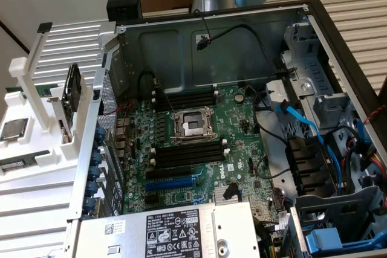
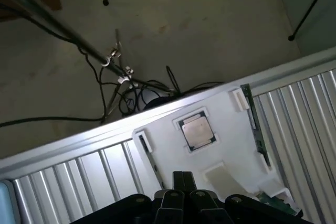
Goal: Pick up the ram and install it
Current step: 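Pick up the ram and move it above insertion slot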
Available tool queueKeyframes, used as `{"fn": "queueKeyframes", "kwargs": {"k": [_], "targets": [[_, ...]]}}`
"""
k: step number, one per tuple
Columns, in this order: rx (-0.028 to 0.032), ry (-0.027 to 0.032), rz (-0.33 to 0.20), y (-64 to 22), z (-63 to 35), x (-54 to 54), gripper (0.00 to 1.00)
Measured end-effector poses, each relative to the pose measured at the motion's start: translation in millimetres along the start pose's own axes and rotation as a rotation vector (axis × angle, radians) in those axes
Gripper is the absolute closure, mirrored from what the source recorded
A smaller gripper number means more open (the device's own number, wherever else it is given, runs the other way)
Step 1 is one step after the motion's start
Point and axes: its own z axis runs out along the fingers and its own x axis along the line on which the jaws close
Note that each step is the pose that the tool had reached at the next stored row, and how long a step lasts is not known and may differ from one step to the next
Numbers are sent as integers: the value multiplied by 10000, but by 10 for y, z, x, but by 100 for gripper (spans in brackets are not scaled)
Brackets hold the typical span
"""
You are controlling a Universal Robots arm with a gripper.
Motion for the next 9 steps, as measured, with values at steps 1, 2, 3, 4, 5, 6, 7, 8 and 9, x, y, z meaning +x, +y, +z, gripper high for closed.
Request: {"fn": "queueKeyframes", "kwargs": {"k": [1, 2, 3, 4, 5, 6, 7, 8, 9], "targets": [[-9, 6, -191, 0, 2, 0, 90], [-19, 14, -381, 0, 3, 0, 90], [-37, 27, -734, 0, 4, 0, 90], [-46, 34, -919, 0, 5, 0, 90], [-56, 41, -1105, 0, 6, 0, 90], [-63, 48, -1279, 0, 7, 1, 90], [-71, 60, -1475, -1, 8, 1, 90], [-87, 82, -1833, -1, 9, 1, 90], [-93, 90, -1949, 0, 8, 1, 90]]}}
